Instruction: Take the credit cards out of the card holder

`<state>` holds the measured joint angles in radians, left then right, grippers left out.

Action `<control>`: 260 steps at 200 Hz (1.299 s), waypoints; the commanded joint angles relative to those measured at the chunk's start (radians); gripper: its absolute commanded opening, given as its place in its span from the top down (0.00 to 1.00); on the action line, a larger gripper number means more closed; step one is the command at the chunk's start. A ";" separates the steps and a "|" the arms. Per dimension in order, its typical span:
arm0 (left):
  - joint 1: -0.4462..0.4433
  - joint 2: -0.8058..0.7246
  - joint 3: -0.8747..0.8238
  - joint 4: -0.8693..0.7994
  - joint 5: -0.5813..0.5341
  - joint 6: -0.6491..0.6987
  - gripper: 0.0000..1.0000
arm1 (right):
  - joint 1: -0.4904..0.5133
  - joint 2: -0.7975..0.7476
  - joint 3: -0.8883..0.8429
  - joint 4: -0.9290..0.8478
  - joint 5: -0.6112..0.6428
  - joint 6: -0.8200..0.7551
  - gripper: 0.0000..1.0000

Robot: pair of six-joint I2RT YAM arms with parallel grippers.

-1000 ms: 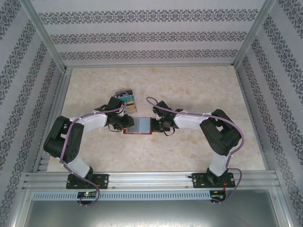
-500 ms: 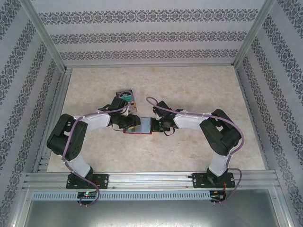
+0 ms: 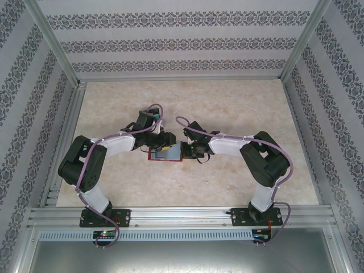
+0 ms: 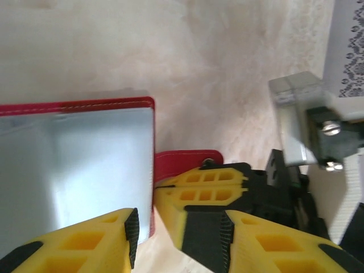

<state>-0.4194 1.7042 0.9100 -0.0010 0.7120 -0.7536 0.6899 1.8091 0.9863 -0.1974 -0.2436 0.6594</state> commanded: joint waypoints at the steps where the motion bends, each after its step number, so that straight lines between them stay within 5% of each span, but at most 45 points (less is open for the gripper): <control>1: -0.012 0.011 0.009 0.048 0.036 -0.019 0.56 | -0.001 0.001 -0.028 0.023 0.006 0.021 0.92; 35: -0.003 -0.025 -0.002 0.021 0.002 -0.001 0.56 | -0.009 -0.024 -0.033 0.023 0.007 0.015 0.91; 100: 0.048 -0.129 0.009 -0.320 -0.334 0.178 0.52 | -0.003 -0.010 -0.023 0.024 -0.002 0.016 0.90; 260: 0.048 -0.099 -0.035 -0.316 -0.382 0.184 0.56 | 0.004 -0.001 -0.021 0.022 -0.002 0.017 0.90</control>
<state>-0.3775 1.6367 0.8867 -0.2821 0.3798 -0.5858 0.6899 1.8011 0.9714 -0.1787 -0.2440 0.6739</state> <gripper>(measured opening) 0.447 0.101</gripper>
